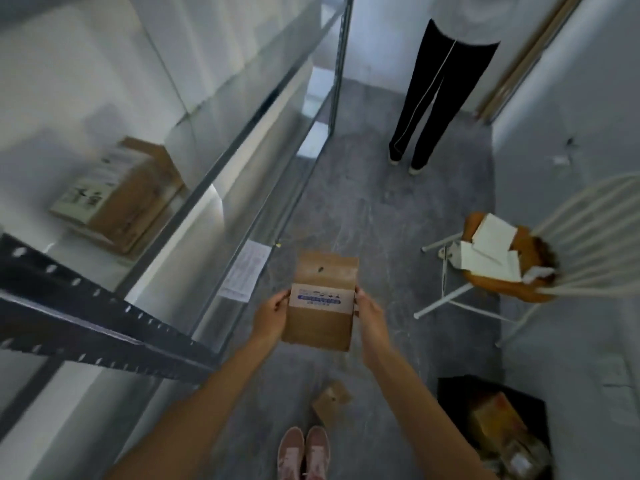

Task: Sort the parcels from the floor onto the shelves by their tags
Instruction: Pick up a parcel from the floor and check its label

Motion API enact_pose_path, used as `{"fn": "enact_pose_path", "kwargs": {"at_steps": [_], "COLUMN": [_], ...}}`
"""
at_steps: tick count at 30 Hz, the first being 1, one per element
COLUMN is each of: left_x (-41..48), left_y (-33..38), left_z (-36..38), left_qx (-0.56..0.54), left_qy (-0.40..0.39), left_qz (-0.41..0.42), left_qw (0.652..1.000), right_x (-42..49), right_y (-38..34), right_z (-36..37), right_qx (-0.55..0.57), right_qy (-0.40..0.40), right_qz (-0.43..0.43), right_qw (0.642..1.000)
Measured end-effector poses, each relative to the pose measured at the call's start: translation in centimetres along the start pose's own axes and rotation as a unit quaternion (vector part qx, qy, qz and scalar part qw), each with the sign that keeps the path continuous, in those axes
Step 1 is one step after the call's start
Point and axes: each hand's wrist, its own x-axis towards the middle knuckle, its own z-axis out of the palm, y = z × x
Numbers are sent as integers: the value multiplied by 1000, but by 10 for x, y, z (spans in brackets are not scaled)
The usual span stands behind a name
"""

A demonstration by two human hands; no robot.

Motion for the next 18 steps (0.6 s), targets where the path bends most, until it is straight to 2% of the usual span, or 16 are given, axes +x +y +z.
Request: {"fn": "enact_pose_path", "kwargs": {"at_steps": [4, 8, 12, 18], "left_x": [-24, -32, -51, -90], "left_y": [61, 104, 140, 156], "left_z": [-22, -40, -53, -73], "left_qx": [-54, -97, -145, -195], "left_qy": [8, -2, -5, -35], "left_qz": [76, 117, 156, 170], "left_qw": [996, 988, 977, 965], "right_x": [-35, -60, -76, -108], "right_y": [-56, -94, -120, -139], "right_z": [0, -1, 0, -5], "right_qx": [35, 76, 58, 22], "right_qy": [4, -5, -15, -61], "right_qz": [-56, -97, -187, -257], "right_qw": [998, 992, 981, 964]}}
